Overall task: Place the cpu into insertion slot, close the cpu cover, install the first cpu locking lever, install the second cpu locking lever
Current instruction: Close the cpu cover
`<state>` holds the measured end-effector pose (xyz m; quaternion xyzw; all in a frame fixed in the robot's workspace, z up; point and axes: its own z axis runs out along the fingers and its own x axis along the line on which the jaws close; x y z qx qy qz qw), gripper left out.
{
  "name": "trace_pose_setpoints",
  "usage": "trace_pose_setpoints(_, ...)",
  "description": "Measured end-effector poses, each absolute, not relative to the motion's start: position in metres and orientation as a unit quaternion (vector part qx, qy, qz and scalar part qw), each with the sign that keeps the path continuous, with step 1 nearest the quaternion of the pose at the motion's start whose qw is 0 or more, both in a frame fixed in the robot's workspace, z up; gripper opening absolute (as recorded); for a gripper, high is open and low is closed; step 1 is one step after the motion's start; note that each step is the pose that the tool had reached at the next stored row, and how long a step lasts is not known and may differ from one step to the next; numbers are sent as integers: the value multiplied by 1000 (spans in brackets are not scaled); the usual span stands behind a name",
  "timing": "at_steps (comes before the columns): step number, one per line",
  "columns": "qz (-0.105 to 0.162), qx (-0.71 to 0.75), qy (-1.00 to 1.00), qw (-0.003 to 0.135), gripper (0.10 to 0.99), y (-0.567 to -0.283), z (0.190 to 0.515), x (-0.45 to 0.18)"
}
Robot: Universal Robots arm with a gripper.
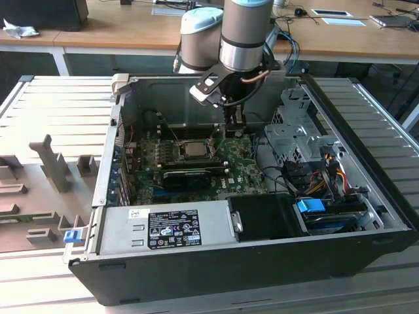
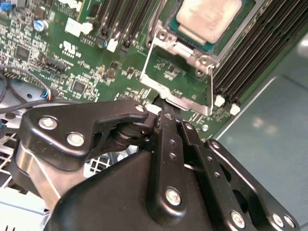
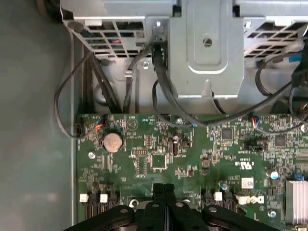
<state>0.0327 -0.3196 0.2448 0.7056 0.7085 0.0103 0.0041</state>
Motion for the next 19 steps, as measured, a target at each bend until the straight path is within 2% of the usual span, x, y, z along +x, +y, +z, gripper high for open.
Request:
trace_pose_setpoints(12,10,705,709,4,106,-319,243,-1)
trace_pose_setpoints(19,10,703,711,4,106,-319,231,-19)
